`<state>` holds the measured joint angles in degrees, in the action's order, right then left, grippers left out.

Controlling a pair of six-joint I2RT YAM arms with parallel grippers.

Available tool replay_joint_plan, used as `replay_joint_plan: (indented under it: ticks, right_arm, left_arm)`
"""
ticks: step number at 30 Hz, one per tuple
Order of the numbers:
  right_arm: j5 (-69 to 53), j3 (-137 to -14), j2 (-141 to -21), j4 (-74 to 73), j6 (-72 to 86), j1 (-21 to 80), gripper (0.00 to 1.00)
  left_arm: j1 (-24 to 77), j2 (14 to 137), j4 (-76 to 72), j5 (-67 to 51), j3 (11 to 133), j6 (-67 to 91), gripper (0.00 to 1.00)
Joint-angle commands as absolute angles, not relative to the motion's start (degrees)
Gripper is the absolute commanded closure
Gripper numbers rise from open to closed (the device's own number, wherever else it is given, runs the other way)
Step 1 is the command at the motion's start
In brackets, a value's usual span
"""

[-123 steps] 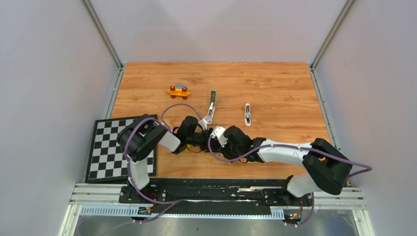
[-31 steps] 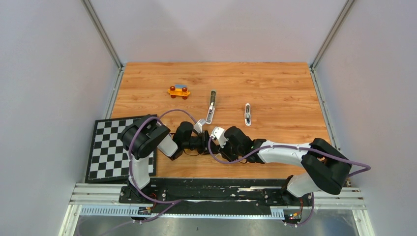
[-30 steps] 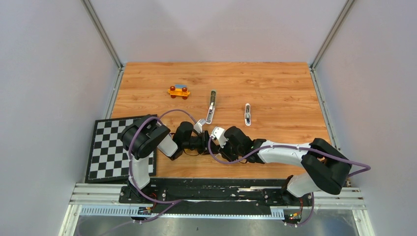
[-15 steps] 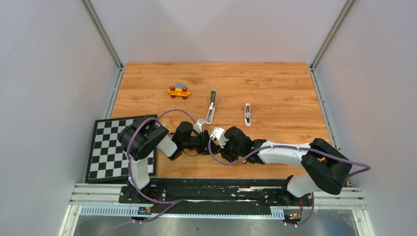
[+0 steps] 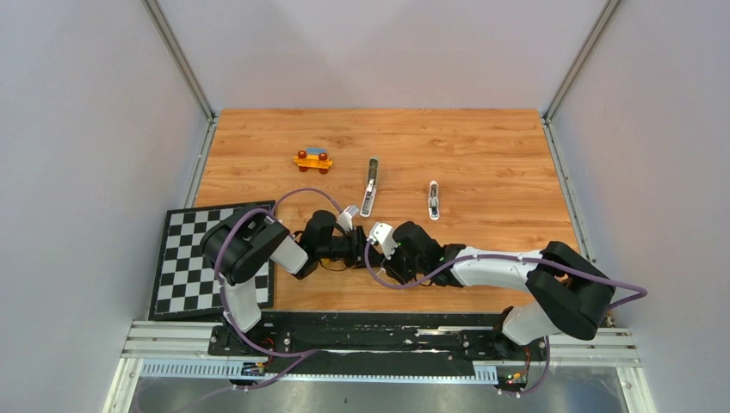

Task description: Load the staples into the stapler

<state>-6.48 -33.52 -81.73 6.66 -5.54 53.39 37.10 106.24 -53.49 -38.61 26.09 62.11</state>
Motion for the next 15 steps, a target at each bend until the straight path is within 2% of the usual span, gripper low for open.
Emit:
replay_joint_plan:
  ticks: [1,15]
  right_arm:
    - [-8.3,-32.0,-84.4,6.4,-5.9,54.5,0.65]
    - [-8.3,-32.3,-84.7,6.5,-5.9,54.5,0.65]
  left_arm:
    - [37.4,103.8,-54.5,-42.2,27.1,60.9,0.71]
    - [37.5,105.9,-56.0,-43.2,26.9,61.5,0.71]
